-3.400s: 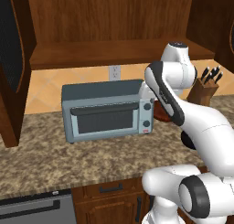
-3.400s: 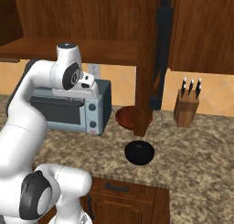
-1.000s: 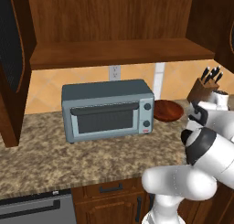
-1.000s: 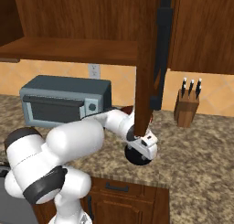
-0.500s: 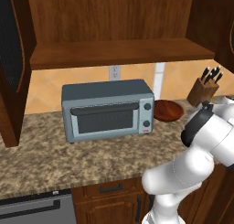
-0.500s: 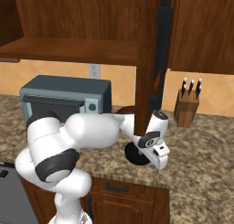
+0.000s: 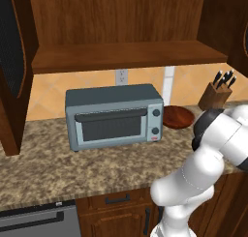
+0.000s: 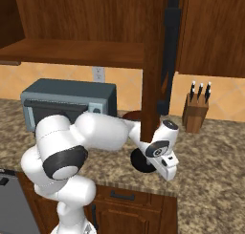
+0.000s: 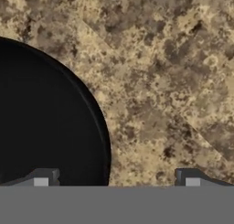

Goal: Pick up the bowls on the counter and stack them on top of one another in the open cabinet. Place the smaller bowl on top of the larger bowl.

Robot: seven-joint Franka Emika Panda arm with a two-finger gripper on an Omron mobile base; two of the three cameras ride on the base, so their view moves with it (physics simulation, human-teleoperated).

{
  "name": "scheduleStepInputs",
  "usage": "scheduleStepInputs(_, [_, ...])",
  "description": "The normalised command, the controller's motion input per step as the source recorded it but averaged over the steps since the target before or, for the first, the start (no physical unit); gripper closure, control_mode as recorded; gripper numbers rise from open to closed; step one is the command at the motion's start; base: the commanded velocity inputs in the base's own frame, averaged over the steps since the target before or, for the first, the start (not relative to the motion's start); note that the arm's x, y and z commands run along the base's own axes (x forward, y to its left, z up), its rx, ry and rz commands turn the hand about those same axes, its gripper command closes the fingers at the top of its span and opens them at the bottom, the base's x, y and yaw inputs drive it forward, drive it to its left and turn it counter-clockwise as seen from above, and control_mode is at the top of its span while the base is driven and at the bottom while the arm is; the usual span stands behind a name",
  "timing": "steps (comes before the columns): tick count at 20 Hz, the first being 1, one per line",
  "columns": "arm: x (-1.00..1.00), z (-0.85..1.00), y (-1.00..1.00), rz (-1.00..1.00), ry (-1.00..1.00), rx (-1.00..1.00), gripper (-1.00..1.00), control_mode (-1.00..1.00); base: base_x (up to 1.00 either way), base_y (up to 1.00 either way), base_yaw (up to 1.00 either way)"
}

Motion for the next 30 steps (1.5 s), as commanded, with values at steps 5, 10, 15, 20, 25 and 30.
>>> scheduleStepInputs(5, [0.05, -0.13, 0.00, 0.00, 0.00, 0.00, -1.00, -1.00, 0.00, 0.00, 0.00])
scheduleStepInputs(10, [0.08, -0.02, 0.01, 0.00, 0.00, 0.00, -1.00, -1.00, 0.00, 0.00, 0.00])
scheduleStepInputs(15, [0.06, -0.03, 0.10, 0.00, 0.00, 0.00, -1.00, -1.00, 0.00, 0.00, 0.00])
scheduleStepInputs(20, [0.00, -0.03, 0.02, 0.00, 0.00, 0.00, -1.00, -1.00, 0.00, 0.00, 0.00])
scheduleStepInputs(25, [0.00, 0.00, 0.00, 0.00, 0.00, 0.00, 1.00, -1.00, 0.00, 0.00, 0.00])
scheduleStepInputs(30, [0.00, 0.00, 0.00, 0.00, 0.00, 0.00, 1.00, -1.00, 0.00, 0.00, 0.00])
